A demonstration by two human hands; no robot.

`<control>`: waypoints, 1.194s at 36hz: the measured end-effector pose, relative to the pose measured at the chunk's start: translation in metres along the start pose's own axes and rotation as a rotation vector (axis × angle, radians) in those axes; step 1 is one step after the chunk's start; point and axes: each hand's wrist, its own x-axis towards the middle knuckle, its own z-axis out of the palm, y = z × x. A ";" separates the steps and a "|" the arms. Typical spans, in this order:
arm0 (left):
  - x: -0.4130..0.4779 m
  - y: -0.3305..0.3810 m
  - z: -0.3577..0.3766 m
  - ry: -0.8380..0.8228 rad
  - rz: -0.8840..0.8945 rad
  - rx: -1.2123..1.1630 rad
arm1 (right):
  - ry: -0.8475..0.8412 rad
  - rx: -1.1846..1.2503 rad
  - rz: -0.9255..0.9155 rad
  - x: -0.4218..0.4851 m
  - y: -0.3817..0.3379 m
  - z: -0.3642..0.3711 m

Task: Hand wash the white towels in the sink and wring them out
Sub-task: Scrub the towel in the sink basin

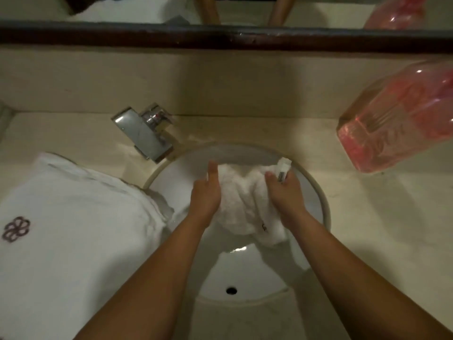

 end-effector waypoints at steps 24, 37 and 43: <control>-0.024 0.003 0.035 -0.147 0.103 -0.114 | -0.090 0.204 0.152 -0.023 -0.010 0.044; -0.005 0.011 -0.012 -0.176 0.000 -0.310 | -0.283 0.456 0.294 -0.021 -0.031 0.011; 0.030 -0.026 -0.015 -0.200 -0.082 -0.086 | -0.215 -0.463 0.059 0.013 0.003 0.004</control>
